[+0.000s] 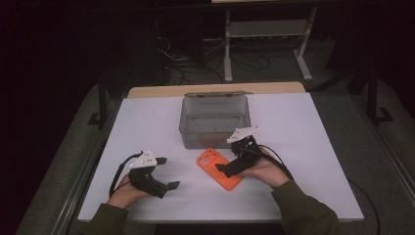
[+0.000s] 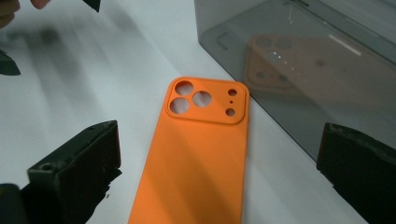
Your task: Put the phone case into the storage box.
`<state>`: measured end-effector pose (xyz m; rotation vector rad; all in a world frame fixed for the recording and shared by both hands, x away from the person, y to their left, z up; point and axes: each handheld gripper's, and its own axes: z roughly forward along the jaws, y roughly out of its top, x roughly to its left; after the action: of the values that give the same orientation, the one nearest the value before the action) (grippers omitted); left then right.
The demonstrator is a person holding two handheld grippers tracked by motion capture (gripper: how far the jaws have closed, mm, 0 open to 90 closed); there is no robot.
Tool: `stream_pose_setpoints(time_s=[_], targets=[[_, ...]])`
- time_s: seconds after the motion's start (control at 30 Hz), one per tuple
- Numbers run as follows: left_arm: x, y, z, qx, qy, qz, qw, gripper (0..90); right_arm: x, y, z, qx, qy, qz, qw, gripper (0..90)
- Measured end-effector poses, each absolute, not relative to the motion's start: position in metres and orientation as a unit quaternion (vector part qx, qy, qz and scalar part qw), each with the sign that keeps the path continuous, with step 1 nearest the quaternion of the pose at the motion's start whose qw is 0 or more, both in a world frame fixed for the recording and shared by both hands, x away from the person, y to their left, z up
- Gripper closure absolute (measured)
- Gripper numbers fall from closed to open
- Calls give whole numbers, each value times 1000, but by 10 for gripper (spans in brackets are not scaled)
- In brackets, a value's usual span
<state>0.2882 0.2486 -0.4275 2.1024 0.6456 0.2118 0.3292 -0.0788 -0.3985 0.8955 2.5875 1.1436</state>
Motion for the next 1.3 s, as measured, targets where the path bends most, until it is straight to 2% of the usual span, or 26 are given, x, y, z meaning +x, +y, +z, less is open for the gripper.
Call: stream_pose_setpoints(time_s=[1.3], targets=[[289,250,-427,849,269,86,447,0,324,-54,-433,296,912,278,64,0]])
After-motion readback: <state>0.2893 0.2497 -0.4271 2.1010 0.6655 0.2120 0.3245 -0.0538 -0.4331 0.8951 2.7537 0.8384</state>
